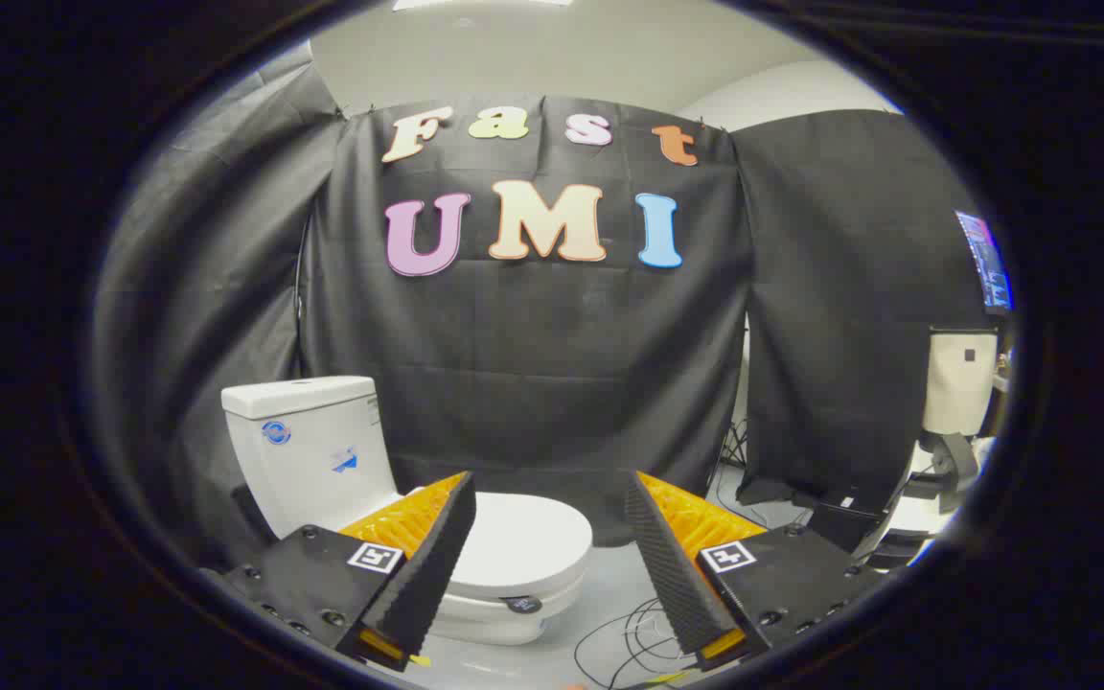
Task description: Open the toilet lid.
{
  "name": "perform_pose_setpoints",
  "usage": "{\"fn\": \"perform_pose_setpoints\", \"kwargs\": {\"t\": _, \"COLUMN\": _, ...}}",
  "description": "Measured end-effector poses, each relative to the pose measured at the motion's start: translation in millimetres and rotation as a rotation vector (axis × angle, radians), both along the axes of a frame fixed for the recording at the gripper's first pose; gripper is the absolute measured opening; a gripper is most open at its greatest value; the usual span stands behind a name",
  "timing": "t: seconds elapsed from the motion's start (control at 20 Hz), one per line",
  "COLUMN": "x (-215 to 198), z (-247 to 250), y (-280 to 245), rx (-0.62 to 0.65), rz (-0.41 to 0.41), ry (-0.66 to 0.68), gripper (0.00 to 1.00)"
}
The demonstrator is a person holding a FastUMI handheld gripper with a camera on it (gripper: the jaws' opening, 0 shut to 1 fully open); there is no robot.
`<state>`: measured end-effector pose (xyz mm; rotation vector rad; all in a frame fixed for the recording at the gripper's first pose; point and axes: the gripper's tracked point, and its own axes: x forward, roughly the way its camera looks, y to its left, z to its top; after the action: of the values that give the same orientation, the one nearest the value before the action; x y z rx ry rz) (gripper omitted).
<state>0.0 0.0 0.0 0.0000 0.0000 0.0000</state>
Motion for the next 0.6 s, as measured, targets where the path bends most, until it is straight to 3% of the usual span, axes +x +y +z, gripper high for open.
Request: {"fn": "perform_pose_setpoints", "kwargs": {"t": 0.6, "x": -9.1, "z": -14.1, "y": -17.1, "rx": 0.022, "rz": -0.057, "ry": -0.007, "gripper": 0.97}}
